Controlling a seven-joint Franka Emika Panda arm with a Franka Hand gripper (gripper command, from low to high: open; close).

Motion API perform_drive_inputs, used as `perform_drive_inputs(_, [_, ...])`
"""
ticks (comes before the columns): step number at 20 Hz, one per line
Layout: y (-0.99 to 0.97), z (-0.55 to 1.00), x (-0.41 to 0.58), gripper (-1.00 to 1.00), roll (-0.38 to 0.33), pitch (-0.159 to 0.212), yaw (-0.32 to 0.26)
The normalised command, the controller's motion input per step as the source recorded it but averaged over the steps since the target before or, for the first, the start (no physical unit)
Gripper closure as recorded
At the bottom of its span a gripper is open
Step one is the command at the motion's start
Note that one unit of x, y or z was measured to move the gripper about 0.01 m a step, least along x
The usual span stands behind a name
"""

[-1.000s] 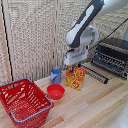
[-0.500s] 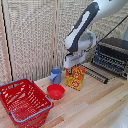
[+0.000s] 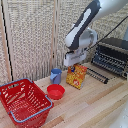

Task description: Carefully direct your gripping tool toward the mac and cheese carton. Clutch the mac and cheese carton gently but firmly in your gripping tool. Slide your gripping tool, with the carton in hand, above the container. Loosen your grip, letting the carton of mac and cheese effortlessly fall into the container.

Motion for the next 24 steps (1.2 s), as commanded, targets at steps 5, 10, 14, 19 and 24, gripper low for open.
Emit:
perform_drive_inputs(5, [-0.04,0.97,0.022,1.0,0.0,0.062,-0.17])
perform_drive_inputs(10, [0.06,0.93,0.266,1.0,0.001,0.071,-0.126])
perform_drive_inputs(14, [0.41,0.93,0.386,1.0,0.006,0.038,-0.104])
perform_drive_inputs(19, [0.75,0.83,0.298,1.0,0.032,0.015,-0.053])
perform_drive_inputs(24, [0.85,0.68,0.194,1.0,0.009,0.052,-0.007])
